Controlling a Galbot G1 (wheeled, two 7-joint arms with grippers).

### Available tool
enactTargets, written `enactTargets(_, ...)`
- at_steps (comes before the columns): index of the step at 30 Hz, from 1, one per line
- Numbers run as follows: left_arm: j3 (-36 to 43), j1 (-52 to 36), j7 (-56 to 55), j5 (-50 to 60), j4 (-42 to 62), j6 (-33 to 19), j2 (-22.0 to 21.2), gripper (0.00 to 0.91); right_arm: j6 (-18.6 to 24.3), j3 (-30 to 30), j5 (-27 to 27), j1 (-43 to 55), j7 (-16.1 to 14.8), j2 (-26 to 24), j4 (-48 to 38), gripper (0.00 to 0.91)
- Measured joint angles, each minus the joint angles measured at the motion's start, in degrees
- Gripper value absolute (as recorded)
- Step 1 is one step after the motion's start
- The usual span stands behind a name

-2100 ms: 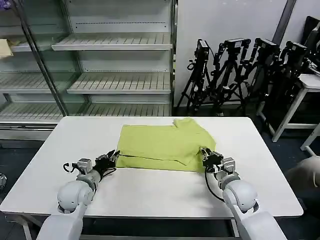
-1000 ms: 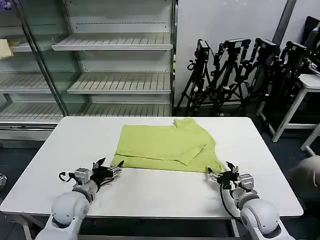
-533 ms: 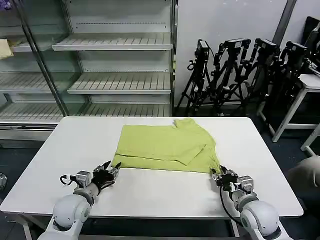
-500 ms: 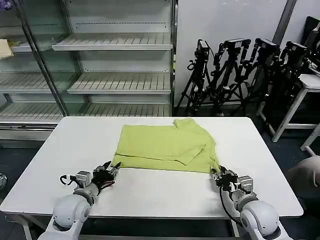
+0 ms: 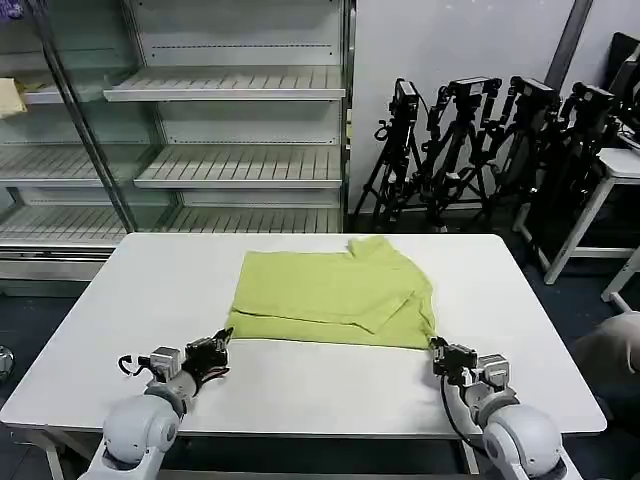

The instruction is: Fold and organize the clothes.

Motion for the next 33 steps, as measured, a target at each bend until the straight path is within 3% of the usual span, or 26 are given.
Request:
enactTargets(16, -6.49, 13.86, 1.86, -0.57, -11.06, -1.15, -0.19, 0.020, 2.41, 3.70, -5.97, -15.24, -0.74, 0.96, 11.18, 0.000)
enactTargets(28, -9.88, 22.05, 2.32, -0.56, -15.89, -1.62, -0.64, 0.020, 3.93, 5.75, -8.90, -23.59, -1.41, 2.24, 14.93, 0.000)
enactTargets(29, -9.96, 22.53, 2.31, -0.51, -16.20, -1.62, -0.69, 0.907, 3.93, 5.90, -9.10, -24.19, -1.44, 2.21, 15.16, 0.907)
enactTargets(33, -10.04, 24.41, 2.11, 0.16, -17.58, -1.32, -0.73, 0.907, 3.98, 6.44, -9.74, -25.53, -1.65, 2.20, 15.91, 0.907)
